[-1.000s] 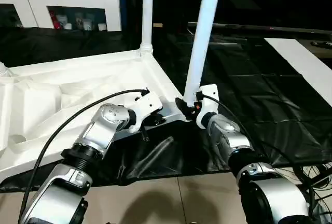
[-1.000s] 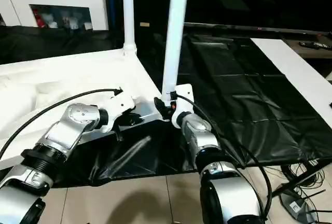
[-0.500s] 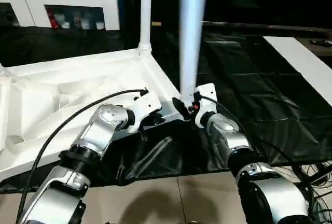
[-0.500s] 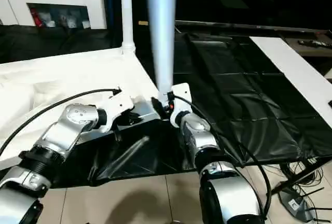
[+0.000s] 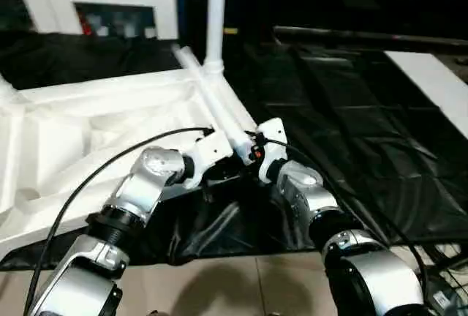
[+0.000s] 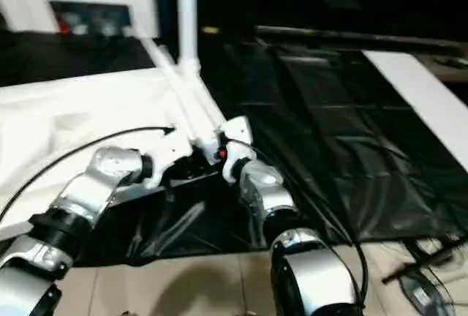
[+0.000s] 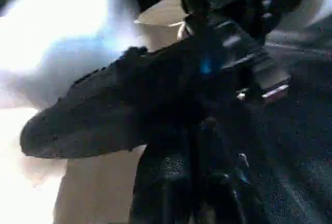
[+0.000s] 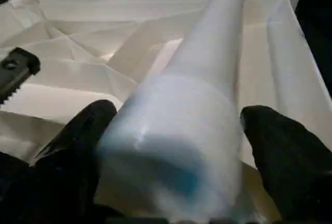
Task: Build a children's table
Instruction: Insert table leg to table base
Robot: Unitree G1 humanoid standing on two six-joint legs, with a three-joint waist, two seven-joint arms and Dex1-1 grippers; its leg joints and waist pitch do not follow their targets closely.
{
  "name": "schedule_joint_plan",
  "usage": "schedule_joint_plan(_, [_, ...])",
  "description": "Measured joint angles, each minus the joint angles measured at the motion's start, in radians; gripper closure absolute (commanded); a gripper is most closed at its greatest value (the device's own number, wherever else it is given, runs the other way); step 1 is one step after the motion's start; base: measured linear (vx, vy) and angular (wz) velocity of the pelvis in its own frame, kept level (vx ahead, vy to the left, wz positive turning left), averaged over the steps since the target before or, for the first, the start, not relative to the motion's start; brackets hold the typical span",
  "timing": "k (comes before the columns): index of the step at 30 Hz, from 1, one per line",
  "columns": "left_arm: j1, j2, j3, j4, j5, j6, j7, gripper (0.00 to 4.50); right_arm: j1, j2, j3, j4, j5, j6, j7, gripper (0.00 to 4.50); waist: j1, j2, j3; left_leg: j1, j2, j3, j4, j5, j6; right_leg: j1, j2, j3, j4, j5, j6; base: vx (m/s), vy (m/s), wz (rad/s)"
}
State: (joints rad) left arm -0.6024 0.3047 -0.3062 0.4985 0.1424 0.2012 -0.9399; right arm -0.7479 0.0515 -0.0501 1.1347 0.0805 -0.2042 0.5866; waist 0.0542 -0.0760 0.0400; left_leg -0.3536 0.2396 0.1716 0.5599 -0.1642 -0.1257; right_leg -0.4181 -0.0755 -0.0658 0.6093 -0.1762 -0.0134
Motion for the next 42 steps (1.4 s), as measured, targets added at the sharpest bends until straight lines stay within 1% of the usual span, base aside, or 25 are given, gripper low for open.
schedule_joint_plan(1, [0.000, 0.000, -0.001, -0.001, 0.000, -0.001, 0.000, 4.50, 0.000, -0.003, 0.000, 0.006, 0.000, -0.001, 0.005, 0.61, 0.000, 0.000, 0.000, 0.000, 0.000, 0.000, -0.001, 0.000, 0.000, 0.000, 0.000, 0.000, 0.000, 0.000, 0.000, 0.000, 0.000, 0.00])
schedule_joint_plan(4, [0.000, 0.001, -0.001, -0.002, 0.000, -0.003, -0.004, 4.50, 0.001, -0.007, -0.001, 0.007, 0.000, -0.003, 0.011, 1.03, 0.002, 0.001, 0.001, 0.000, 0.000, 0.000, -0.001, 0.000, 0.000, 0.000, 0.000, 0.000, 0.000, 0.000, 0.000, 0.000, 0.000, 0.00])
schedule_joint_plan(6, [0.000, 0.002, 0.001, -0.002, 0.000, -0.003, -0.004, 4.50, 0.001, -0.008, -0.002, 0.008, 0.000, -0.003, 0.011, 1.03, 0.002, 0.002, 0.001, 0.000, 0.000, 0.000, -0.001, 0.000, 0.000, 0.000, 0.001, -0.001, 0.000, 0.000, 0.000, 0.000, 0.000, 0.00])
schedule_joint_plan(8, [0.001, 0.004, 0.001, -0.005, -0.001, -0.003, -0.004, 4.50, 0.001, -0.012, -0.002, 0.009, 0.000, -0.003, 0.017, 1.29, 0.001, 0.002, 0.001, 0.000, 0.000, 0.000, -0.001, 0.000, 0.000, 0.000, 0.001, 0.000, 0.000, 0.000, 0.000, 0.000, 0.000, 0.00])
schedule_joint_plan(9, [0.003, 0.005, 0.001, -0.007, -0.002, -0.003, -0.004, 4.50, 0.001, -0.012, -0.002, 0.009, 0.000, -0.004, 0.020, 1.35, 0.001, 0.002, 0.001, 0.000, 0.000, 0.000, -0.001, 0.000, 0.000, 0.000, 0.001, 0.000, 0.000, 0.000, 0.000, 0.000, 0.000, 0.00])
schedule_joint_plan(14, [0.030, 0.028, 0.007, -0.046, -0.015, -0.014, -0.005, 4.50, 0.001, -0.017, -0.007, 0.008, 0.006, -0.007, 0.035, 1.46, -0.003, 0.005, 0.003, 0.000, 0.000, 0.000, -0.003, 0.000, 0.000, -0.001, 0.001, -0.001, 0.000, 0.000, 0.000, 0.000, 0.000, 0.00])
schedule_joint_plan(16, [0.050, 0.045, 0.014, -0.070, -0.022, -0.020, -0.008, 4.50, 0.002, -0.021, -0.018, 0.008, 0.015, -0.006, 0.043, 1.49, -0.010, 0.006, 0.004, 0.000, 0.000, 0.001, -0.003, 0.000, 0.000, -0.001, 0.001, 0.000, 0.000, 0.000, 0.000, 0.000, 0.000, 0.00])
schedule_joint_plan(19, [0.084, 0.077, 0.027, -0.116, -0.036, -0.022, -0.030, 4.50, 0.003, -0.030, -0.021, 0.003, 0.029, -0.006, 0.054, 1.50, -0.022, 0.006, 0.004, 0.001, 0.001, 0.001, -0.004, 0.000, 0.000, -0.002, 0.002, 0.000, 0.001, 0.000, 0.000, 0.000, 0.000, 0.00])
schedule_joint_plan(21, [0.105, 0.094, 0.037, -0.145, -0.049, -0.016, -0.055, 4.50, 0.008, -0.048, -0.026, 0.002, 0.034, -0.006, 0.055, 1.51, -0.020, 0.007, 0.005, 0.001, 0.001, 0.001, -0.004, 0.000, 0.000, -0.002, 0.002, 0.000, 0.001, -0.001, -0.001, 0.000, 0.000, 0.00])
schedule_joint_plan(24, [0.133, 0.112, 0.058, -0.197, -0.081, 0.025, -0.083, 4.50, 0.013, -0.057, -0.041, -0.018, 0.046, -0.001, 0.069, 1.55, -0.021, 0.008, 0.006, -0.001, 0.001, 0.002, -0.004, 0.000, 0.000, -0.004, 0.002, 0.000, 0.001, -0.001, -0.001, 0.000, 0.000, 0.00])
schedule_joint_plan(28, [0.143, 0.113, 0.087, -0.220, -0.138, 0.078, -0.086, 4.50, 0.014, -0.072, -0.064, -0.054, 0.079, 0.011, 0.088, 1.60, -0.021, 0.007, 0.007, -0.005, 0.001, 0.002, -0.003, 0.000, 0.000, -0.009, 0.002, 0.000, 0.002, -0.001, -0.001, 0.000, 0.000, 0.00])
schedule_joint_plan(30, [0.149, 0.110, 0.115, -0.229, -0.177, 0.106, -0.088, 4.50, 0.016, -0.078, -0.072, -0.073, 0.092, 0.025, 0.106, 1.62, -0.023, 0.006, 0.008, -0.009, 0.001, 0.003, -0.002, 0.000, 0.000, -0.014, 0.002, 0.001, 0.003, -0.001, -0.001, 0.000, 0.000, 0.00])
schedule_joint_plan(31, [0.153, 0.102, 0.145, -0.239, -0.216, 0.137, -0.092, 4.50, 0.022, -0.085, -0.076, -0.090, 0.107, 0.036, 0.125, 1.63, -0.023, 0.005, 0.008, -0.014, 0.001, 0.003, 0.000, 0.000, 0.000, -0.019, 0.003, 0.001, 0.005, 0.000, -0.001, 0.000, 0.000, 0.00])
schedule_joint_plan(33, [0.147, 0.089, 0.211, -0.257, -0.278, 0.172, -0.081, 4.50, 0.041, -0.096, -0.080, -0.111, 0.121, 0.050, 0.151, 1.64, -0.020, 0.001, 0.010, -0.015, 0.003, 0.002, 0.001, 0.001, 0.001, -0.020, 0.004, 0.001, 0.006, -0.001, -0.002, 0.000, 0.000, 0.00])
schedule_joint_plan(34, [0.131, 0.091, 0.253, -0.264, -0.302, 0.190, -0.070, 4.23, 0.046, -0.100, -0.080, -0.112, 0.123, 0.056, 0.167, 1.65, -0.019, 0.001, 0.010, -0.015, 0.003, 0.002, 0.003, 0.000, 0.001, -0.019, 0.005, 0.001, 0.006, -0.001, -0.002, 0.000, 0.000, 0.00])
schedule_joint_plan(36, [0.096, 0.082, 0.310, -0.269, -0.330, 0.231, -0.037, 4.07, 0.051, -0.101, -0.080, -0.122, 0.131, 0.070, 0.187, 1.65, -0.019, 0.001, 0.010, -0.014, 0.003, 0.002, 0.004, 0.000, 0.000, -0.018, 0.005, 0.001, 0.006, 0.000, -0.004, 0.000, 0.000, 0.00])
schedule_joint_plan(37, [0.076, 0.066, 0.346, -0.268, -0.353, 0.275, -0.004, 4.04, 0.058, -0.102, -0.081, -0.143, 0.139, 0.081, 0.197, 1.65, -0.019, 0.001, 0.010, -0.014, 0.003, 0.002, 0.005, 0.000, 0.000, -0.017, 0.005, 0.001, 0.006, 0.001, -0.005, 0.000, 0.000, 0.00])
schedule_joint_plan(39, [0.060, 0.039, 0.392, -0.262, -0.382, 0.329, 0.049, 4.04, 0.063, -0.102, -0.081, -0.163, 0.150, 0.090, 0.211, 1.65, -0.018, 0.001, 0.010, -0.014, 0.003, 0.002, 0.006, 0.000, 0.000, -0.017, 0.004, 0.001, 0.007, 0.002, -0.005, 0.000, 0.000, 0.00])
schedule_joint_plan(40, [0.047, 0.019, 0.420, -0.248, -0.397, 0.362, 0.091, 3.73, 0.071, -0.102, -0.082, -0.181, 0.156, 0.095, 0.219, 1.66, -0.017, 0.001, 0.010, -0.014, 0.003, 0.002, 0.008, 0.000, 0.000, -0.017, 0.004, 0.001, 0.007, 0.003, -0.005, 0.000, 0.000, 0.00])
schedule_joint_plan(42, [0.026, -0.026, 0.487, -0.219, -0.444, 0.414, 0.176, 3.73, 0.082, -0.102, -0.083, -0.210, 0.167, 0.114, 0.231, 1.66, -0.016, 0.000, 0.010, -0.014, 0.003, 0.002, 0.009, 0.000, 0.000, -0.017, 0.004, 0.001, 0.008, 0.004, -0.005, 0.000, 0.000, 0.00])
